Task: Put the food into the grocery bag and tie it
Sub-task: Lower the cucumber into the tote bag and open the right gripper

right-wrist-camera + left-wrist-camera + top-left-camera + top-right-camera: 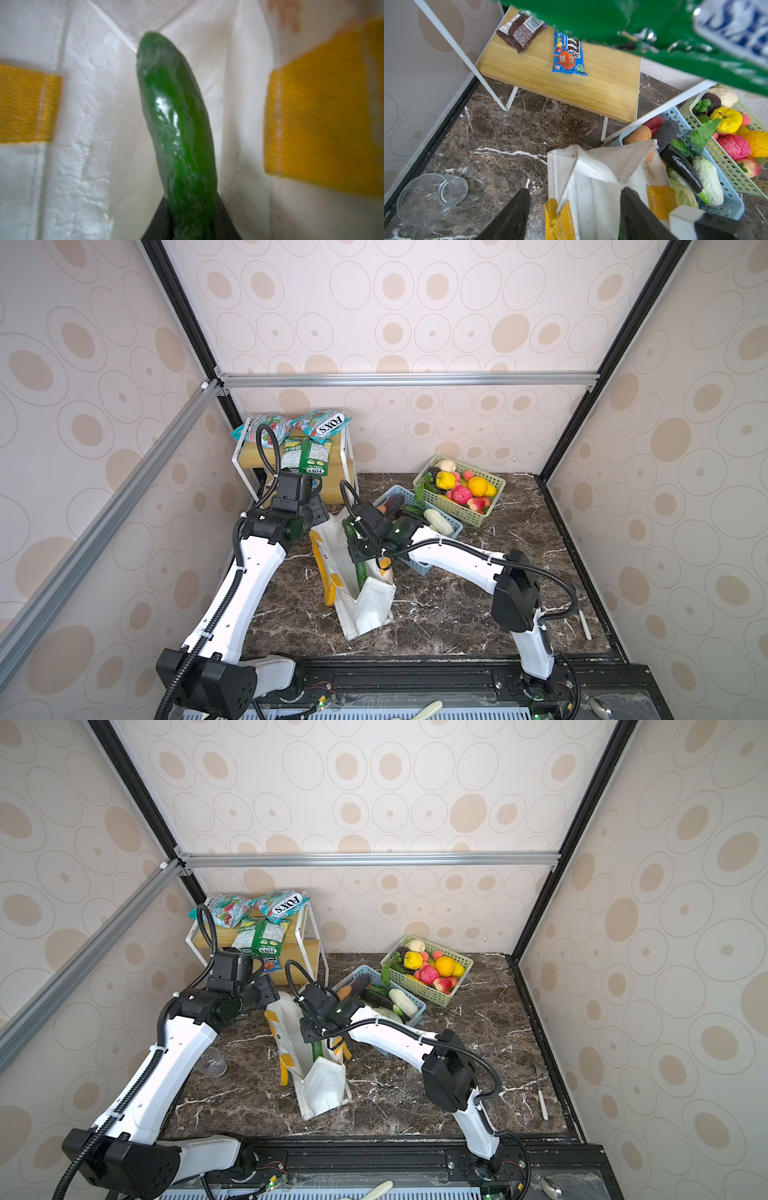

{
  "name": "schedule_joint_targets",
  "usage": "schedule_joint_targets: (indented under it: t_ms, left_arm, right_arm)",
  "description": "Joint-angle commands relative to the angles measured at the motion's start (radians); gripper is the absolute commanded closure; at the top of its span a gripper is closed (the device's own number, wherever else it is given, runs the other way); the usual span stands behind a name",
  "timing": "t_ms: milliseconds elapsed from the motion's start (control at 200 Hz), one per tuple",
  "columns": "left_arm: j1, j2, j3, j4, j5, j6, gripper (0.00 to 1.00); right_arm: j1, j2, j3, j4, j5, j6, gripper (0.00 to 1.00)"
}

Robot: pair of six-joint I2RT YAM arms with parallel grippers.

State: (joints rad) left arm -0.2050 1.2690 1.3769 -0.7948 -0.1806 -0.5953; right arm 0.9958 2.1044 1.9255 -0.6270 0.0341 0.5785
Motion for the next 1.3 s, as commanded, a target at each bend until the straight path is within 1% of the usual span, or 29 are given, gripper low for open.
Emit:
schedule_joint_targets:
  t_ms: [0, 280, 540, 700, 750, 795, 1030, 1065, 1110, 1295]
  left_arm:
    - [0.011, 0.000, 0.003, -0.015, -0.003, 0.024, 0.30]
    - [0.010, 0.004, -0.039, -0.001, 0.050, 0.028, 0.30]
    - [0.011, -0.066, -0.202, -0.011, 0.157, -0.010, 0.30]
    - [0.011, -0.109, -0.284, 0.043, 0.253, -0.028, 0.31]
    - [0.011, -0.109, -0.301, 0.061, 0.280, -0.031, 0.35]
    - [0.010, -0.108, -0.314, 0.077, 0.298, -0.035, 0.40]
    - [0.010, -0.109, -0.306, 0.101, 0.330, -0.029, 0.84]
    - [0.011, -0.106, -0.300, 0.103, 0.338, -0.026, 0.92]
    - [0.010, -0.105, -0.297, 0.109, 0.350, -0.023, 1.00]
    - [0.010, -0.103, -0.282, 0.177, 0.444, -0.013, 1.00]
  right_arm:
    - [0.003, 0.038, 0.037, -0.077, 0.013, 0.009, 0.77]
    - [0.003, 0.097, 0.076, -0.133, 0.042, 0.027, 0.76]
    - [0.004, 0.086, 0.131, -0.164, 0.021, 0.019, 0.75]
    - [0.004, 0.086, 0.174, -0.171, -0.032, 0.040, 0.75]
    - [0.003, 0.085, 0.185, -0.159, -0.054, 0.046, 0.75]
    - [0.003, 0.084, 0.193, -0.148, -0.072, 0.050, 0.75]
    - [0.004, 0.103, 0.279, -0.146, -0.140, 0.056, 0.75]
    - [0.003, 0.106, 0.287, -0.147, -0.150, 0.059, 0.75]
    - [0.003, 0.105, 0.290, -0.146, -0.158, 0.061, 0.75]
    - [0.003, 0.087, 0.299, -0.158, -0.163, 0.071, 0.75]
